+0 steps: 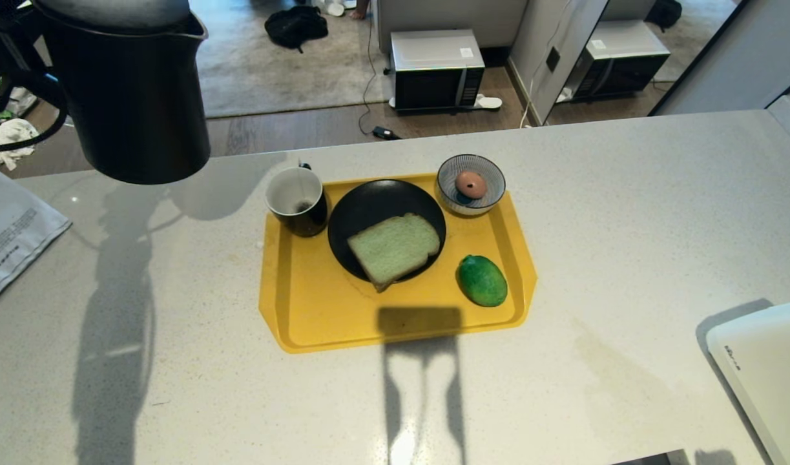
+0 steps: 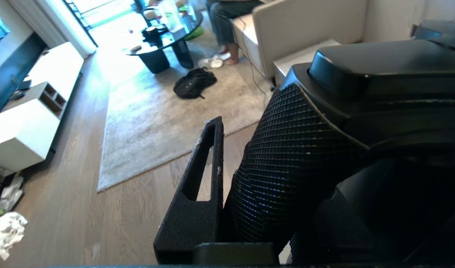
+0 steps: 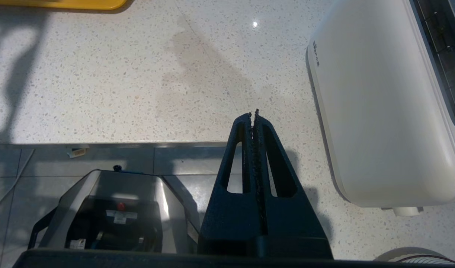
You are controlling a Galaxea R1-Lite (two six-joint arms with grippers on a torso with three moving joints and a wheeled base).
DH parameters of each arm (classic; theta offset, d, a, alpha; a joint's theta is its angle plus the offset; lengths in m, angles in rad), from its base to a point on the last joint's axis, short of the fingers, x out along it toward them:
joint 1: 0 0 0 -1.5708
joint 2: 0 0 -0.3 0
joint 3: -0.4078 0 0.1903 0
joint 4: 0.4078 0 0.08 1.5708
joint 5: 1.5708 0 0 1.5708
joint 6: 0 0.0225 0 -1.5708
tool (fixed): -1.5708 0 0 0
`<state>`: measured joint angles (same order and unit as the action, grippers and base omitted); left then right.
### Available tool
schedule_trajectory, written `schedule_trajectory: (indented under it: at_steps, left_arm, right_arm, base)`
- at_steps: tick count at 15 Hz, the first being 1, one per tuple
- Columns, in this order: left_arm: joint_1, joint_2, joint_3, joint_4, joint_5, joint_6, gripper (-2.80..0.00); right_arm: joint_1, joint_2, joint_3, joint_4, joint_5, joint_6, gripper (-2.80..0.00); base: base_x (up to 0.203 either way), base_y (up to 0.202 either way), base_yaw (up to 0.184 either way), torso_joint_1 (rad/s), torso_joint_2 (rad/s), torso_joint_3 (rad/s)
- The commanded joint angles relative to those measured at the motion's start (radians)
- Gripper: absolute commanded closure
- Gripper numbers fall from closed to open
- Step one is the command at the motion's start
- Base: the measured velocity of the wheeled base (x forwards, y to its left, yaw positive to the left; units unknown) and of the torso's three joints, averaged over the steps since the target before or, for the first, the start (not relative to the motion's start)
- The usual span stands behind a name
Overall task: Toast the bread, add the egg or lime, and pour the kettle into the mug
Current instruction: Pour water into a cup
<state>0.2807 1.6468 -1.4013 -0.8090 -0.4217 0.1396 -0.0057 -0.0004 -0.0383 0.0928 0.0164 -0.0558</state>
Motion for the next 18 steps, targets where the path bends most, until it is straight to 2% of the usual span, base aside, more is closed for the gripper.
schedule_trajectory:
  at_steps: [1, 8, 13, 18]
  left_arm:
    - [-0.037, 0.005, -0.004, 0.003, -0.017, 0.044, 0.0]
    - [-0.127, 0.025, -0.08, 0.141, -0.02, 0.234, 0.0]
    - [-0.135, 0.031, -0.083, 0.196, -0.024, 0.343, 0.0]
    - [-0.132, 0.055, -0.084, 0.2, -0.057, 0.458, 0.0]
  right_arm:
    - [0.0, 0.0, -0.001, 0.001, 0.0, -0.001, 0.0]
    - [0.0, 0.0, 0.0, 0.001, 0.0, -0.001, 0.0]
    - [0.0, 0.0, 0.0, 0.001, 0.0, -0.001, 0.0]
    - [0.001, 0.0, 0.0, 0.001, 0.0, -0.001, 0.0]
  base:
    - [0.0, 0.0, 0.0, 0.0, 0.0, 0.0]
    - [0.0, 0.0, 0.0, 0.0, 0.0, 0.0]
    - [0.0, 0.0, 0.0, 0.0, 0.0, 0.0]
    - [0.0, 0.0, 0.0, 0.0, 0.0, 0.0]
